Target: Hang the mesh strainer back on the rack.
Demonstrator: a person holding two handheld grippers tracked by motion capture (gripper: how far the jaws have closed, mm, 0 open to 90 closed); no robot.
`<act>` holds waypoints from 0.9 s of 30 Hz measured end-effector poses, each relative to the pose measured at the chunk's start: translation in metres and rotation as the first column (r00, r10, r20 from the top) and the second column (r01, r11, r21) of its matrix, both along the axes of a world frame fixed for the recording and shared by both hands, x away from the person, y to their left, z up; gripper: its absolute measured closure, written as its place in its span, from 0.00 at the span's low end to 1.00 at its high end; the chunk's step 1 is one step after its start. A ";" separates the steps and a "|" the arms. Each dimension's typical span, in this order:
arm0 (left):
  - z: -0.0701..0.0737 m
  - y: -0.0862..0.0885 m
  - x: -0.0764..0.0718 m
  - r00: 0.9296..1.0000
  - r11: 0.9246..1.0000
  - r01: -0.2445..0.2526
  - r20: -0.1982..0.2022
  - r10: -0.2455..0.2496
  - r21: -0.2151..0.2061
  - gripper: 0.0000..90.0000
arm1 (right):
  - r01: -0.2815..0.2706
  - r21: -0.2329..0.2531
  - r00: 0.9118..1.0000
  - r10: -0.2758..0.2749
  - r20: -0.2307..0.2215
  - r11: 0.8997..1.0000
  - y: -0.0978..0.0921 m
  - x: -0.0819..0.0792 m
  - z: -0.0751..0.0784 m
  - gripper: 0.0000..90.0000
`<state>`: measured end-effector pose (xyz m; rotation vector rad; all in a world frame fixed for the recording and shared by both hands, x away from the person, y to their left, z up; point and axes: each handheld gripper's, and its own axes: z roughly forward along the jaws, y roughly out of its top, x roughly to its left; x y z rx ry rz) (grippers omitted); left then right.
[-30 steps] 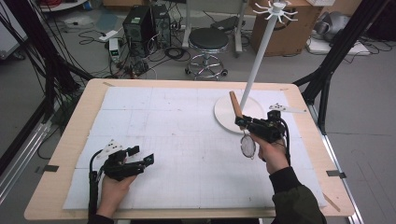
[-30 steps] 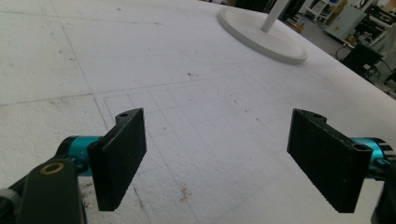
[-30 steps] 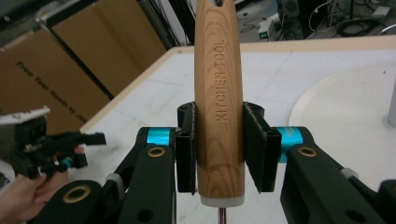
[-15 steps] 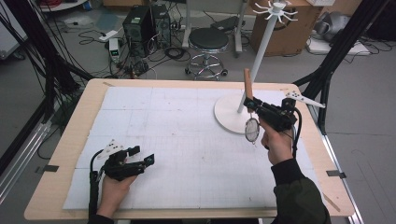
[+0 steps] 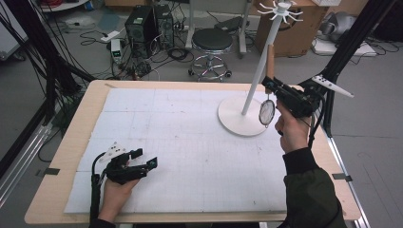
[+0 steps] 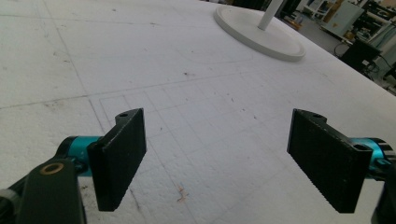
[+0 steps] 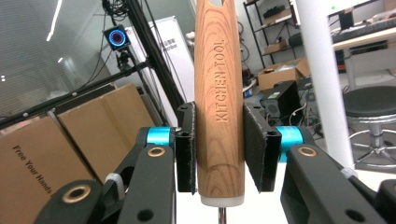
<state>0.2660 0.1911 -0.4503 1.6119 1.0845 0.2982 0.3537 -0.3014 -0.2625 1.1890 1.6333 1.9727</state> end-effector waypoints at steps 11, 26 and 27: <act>0.000 0.000 0.000 1.000 1.000 0.002 0.002 -0.002 0.002 0.22 | 0.048 0.036 0.998 -0.049 0.049 0.998 -0.010 0.002 0.026 0.76; 0.000 -0.001 0.001 1.000 1.000 0.003 -0.003 -0.003 -0.004 0.22 | 0.087 0.016 0.992 -0.088 0.095 0.996 -0.016 0.003 0.053 0.76; 0.000 -0.001 0.001 1.000 1.000 0.002 -0.003 -0.002 -0.004 0.22 | 0.093 0.012 0.991 -0.094 0.093 0.996 -0.015 0.004 0.054 0.76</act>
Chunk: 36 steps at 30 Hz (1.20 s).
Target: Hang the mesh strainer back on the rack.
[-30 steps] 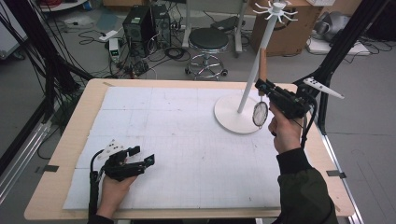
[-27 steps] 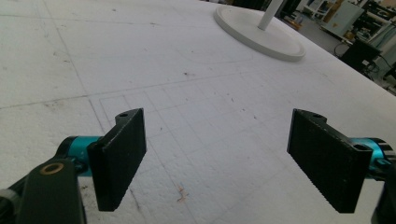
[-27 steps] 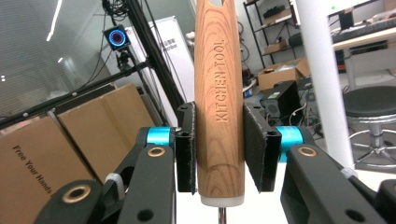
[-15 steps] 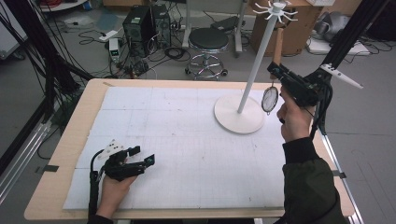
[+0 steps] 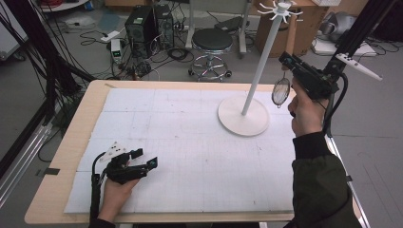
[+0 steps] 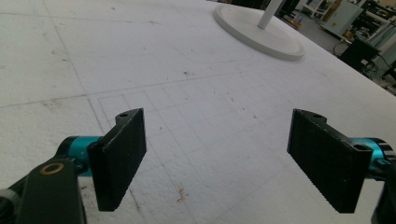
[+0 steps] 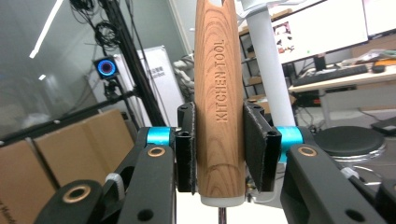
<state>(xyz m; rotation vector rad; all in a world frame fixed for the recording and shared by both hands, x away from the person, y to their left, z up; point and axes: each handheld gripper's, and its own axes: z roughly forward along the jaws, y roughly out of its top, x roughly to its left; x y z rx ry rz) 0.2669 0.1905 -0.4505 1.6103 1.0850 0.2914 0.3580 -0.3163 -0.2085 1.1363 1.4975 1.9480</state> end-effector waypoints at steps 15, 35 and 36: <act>0.000 0.001 0.001 1.000 1.000 0.010 -0.002 -0.010 -0.001 0.22 | 0.053 -0.047 0.999 -0.053 -0.005 0.997 0.011 0.005 0.002 0.76; 0.000 0.000 0.001 1.000 1.000 0.007 -0.004 -0.007 -0.004 0.22 | 0.105 -0.040 0.993 -0.107 -0.051 0.994 0.005 0.013 -0.003 0.76; 0.000 0.000 0.001 1.000 1.000 0.007 -0.004 -0.007 -0.004 0.22 | 0.099 -0.041 0.993 -0.102 -0.057 0.994 0.005 0.014 -0.004 0.76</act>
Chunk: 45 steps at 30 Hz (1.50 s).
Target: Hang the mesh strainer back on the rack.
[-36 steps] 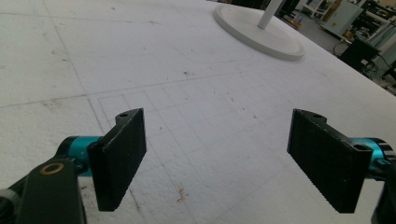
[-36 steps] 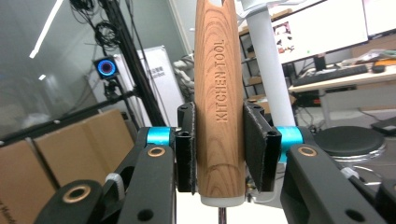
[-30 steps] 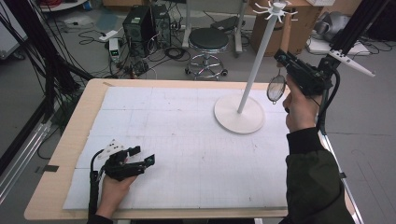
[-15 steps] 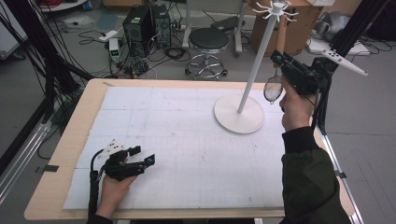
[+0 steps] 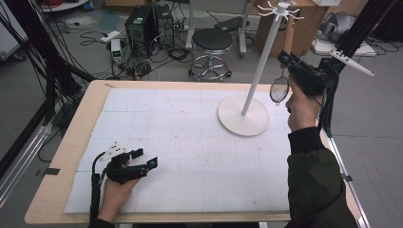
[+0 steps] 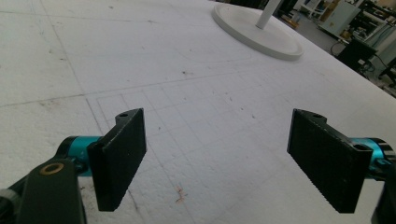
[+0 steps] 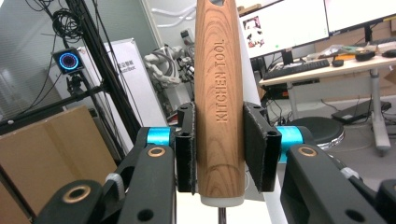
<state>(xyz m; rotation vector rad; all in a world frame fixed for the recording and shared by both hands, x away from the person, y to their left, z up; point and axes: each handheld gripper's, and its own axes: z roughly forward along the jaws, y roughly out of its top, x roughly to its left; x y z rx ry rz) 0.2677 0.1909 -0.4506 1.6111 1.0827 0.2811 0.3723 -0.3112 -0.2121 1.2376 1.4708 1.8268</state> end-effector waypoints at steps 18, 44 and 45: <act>0.000 0.000 0.000 1.000 1.000 0.001 0.001 -0.001 0.006 0.22 | -0.018 -0.034 0.999 0.017 -0.031 0.999 0.002 0.014 -0.006 0.70; 0.000 -0.004 0.003 1.000 1.000 -0.007 0.003 0.007 0.023 0.22 | -0.081 -0.075 0.993 0.074 -0.093 0.994 0.010 -0.012 -0.053 0.18; 0.000 -0.004 0.003 1.000 1.000 -0.007 0.003 0.007 0.021 0.22 | -0.088 -0.071 0.992 0.081 -0.099 0.994 0.010 -0.014 -0.057 0.18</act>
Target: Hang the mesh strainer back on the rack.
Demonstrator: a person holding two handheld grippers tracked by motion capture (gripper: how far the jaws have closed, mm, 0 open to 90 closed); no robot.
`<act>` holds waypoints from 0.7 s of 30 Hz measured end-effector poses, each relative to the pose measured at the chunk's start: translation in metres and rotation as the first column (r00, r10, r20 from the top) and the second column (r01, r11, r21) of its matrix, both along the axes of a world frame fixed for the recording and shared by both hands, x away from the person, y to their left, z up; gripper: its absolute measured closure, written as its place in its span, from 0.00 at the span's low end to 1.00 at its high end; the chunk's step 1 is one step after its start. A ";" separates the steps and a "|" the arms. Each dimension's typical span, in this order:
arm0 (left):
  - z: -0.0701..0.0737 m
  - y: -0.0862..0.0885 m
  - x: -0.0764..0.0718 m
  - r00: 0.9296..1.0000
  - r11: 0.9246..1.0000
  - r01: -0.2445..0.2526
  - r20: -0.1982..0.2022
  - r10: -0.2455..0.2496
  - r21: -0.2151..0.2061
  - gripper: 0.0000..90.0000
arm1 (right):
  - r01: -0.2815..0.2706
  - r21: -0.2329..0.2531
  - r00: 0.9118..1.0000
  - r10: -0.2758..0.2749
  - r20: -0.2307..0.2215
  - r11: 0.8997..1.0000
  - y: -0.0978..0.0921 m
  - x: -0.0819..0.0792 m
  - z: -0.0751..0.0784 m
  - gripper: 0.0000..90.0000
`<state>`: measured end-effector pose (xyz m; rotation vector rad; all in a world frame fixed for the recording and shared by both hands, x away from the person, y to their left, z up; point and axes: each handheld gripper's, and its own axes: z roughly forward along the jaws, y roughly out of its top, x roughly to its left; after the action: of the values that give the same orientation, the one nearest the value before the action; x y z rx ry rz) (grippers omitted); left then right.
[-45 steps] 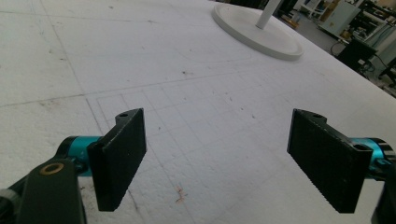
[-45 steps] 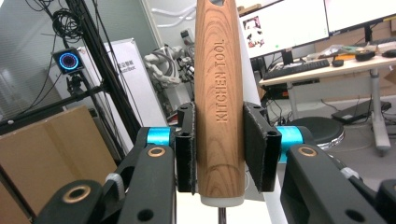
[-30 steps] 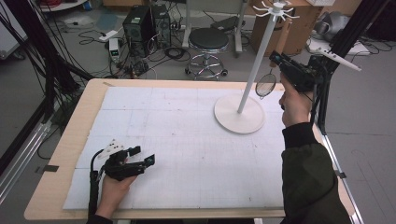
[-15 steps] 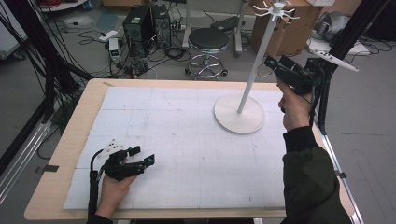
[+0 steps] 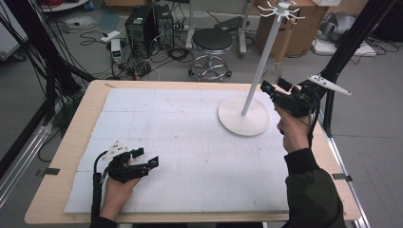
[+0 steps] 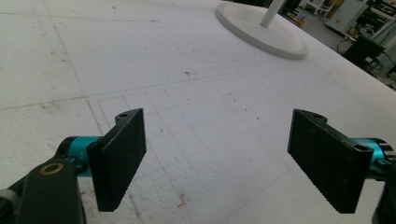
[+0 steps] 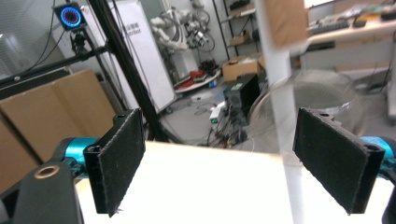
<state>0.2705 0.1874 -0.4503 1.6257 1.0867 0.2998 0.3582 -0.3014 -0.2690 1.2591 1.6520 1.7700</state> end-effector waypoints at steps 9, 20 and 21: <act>0.000 -0.001 -0.003 1.000 1.000 0.006 0.004 -0.006 0.008 0.22 | -0.014 -0.005 1.000 0.014 -0.028 1.000 -0.004 -0.018 -0.030 0.18; 0.000 -0.002 -0.003 1.000 1.000 0.006 0.009 -0.006 0.015 0.22 | -0.066 -0.016 0.997 0.065 -0.051 0.998 0.010 -0.036 -0.054 0.18; 0.000 -0.001 -0.003 1.000 1.000 0.009 0.008 -0.010 0.016 0.22 | -0.069 -0.014 0.996 0.068 -0.054 0.998 0.011 -0.037 -0.055 0.18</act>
<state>0.2671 0.1859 -0.4498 1.6423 1.0725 0.3096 0.3211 -0.2903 -0.3244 1.2673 1.7551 1.7741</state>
